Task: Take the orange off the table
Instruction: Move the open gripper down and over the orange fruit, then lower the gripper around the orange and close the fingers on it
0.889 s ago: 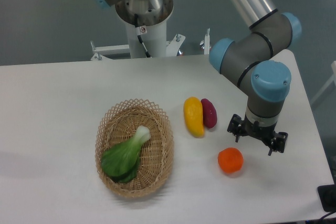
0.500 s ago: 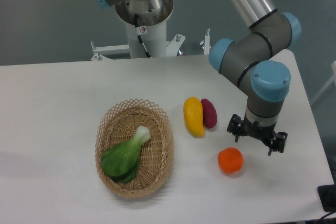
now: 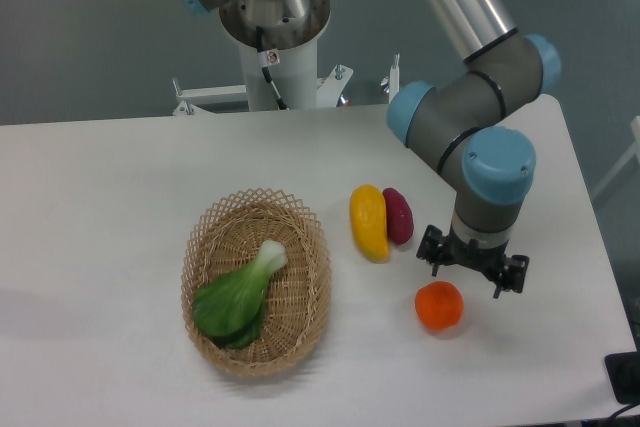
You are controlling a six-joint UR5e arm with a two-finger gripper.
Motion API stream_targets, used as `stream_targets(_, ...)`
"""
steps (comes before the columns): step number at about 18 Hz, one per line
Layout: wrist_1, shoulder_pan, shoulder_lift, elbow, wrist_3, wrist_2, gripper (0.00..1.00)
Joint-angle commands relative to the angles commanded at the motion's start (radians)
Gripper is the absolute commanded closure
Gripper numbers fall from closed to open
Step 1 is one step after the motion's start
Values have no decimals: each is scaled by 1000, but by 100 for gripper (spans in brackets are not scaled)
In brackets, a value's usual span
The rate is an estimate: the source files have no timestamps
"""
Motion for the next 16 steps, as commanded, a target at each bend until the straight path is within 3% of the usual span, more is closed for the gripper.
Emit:
stream_targets(6, 9, -12, -25, -5, 5, 5, 0)
stream_targets(11, 74, -17, -43, -6, 3, 8, 0)
stream_targets(16, 80, -38, -58, -28, 2, 46, 0)
